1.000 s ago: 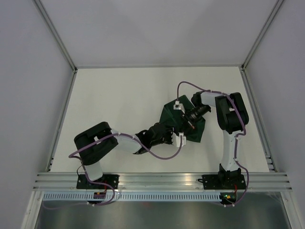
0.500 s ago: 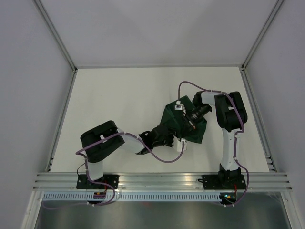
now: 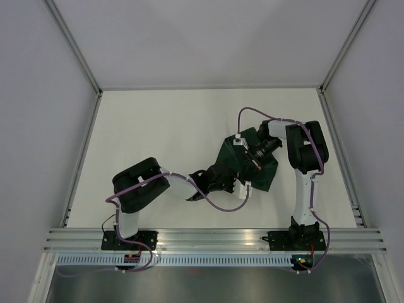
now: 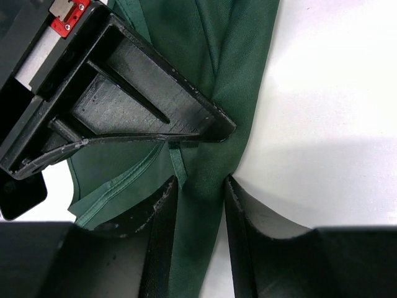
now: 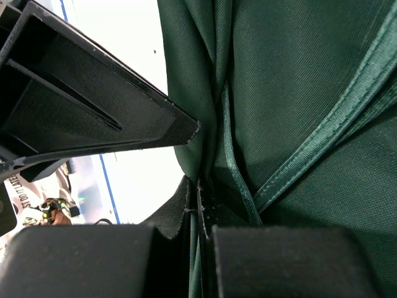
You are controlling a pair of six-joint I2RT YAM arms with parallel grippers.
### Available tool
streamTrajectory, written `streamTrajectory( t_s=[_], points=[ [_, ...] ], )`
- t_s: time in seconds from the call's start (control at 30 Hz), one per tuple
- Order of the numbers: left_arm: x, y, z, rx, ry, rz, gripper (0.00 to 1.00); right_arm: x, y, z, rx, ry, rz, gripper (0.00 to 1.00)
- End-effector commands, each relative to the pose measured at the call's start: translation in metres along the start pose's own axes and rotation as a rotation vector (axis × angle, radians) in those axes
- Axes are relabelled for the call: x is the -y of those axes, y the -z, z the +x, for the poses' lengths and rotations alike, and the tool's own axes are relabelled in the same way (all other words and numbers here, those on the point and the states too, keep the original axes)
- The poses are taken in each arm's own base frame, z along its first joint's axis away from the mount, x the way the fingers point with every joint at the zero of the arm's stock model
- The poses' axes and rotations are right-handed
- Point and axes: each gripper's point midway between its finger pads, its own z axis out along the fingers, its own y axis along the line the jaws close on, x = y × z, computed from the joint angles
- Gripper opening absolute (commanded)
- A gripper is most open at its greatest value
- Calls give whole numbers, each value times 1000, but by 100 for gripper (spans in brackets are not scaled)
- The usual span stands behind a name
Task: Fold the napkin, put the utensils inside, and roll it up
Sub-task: Roll the napkin at the center of the board.
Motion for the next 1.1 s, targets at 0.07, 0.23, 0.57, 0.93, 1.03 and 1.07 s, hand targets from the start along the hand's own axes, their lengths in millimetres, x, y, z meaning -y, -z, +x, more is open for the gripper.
streamTrajectory(
  t_s=[0.07, 0.23, 0.57, 0.93, 1.03, 1.07],
  points=[
    [35, -5, 8, -36, 25, 173, 40, 44, -3, 9, -74, 151, 105, 1],
    [45, -5, 10, -58, 36, 242, 33, 45, -3, 7, -74, 154, 107, 0],
    [55, -4, 2, -89, 126, 347, 17, 49, 2, -1, -58, 167, 149, 1],
    [89, 8, -13, -157, 436, 544, 2, 49, 33, -54, 100, 211, 354, 22],
    [95, 10, -21, -175, 552, 580, 2, 47, 47, -71, 162, 221, 426, 34],
    [97, 11, -23, -173, 575, 595, 2, 49, 51, -79, 188, 238, 456, 40]
  ],
)
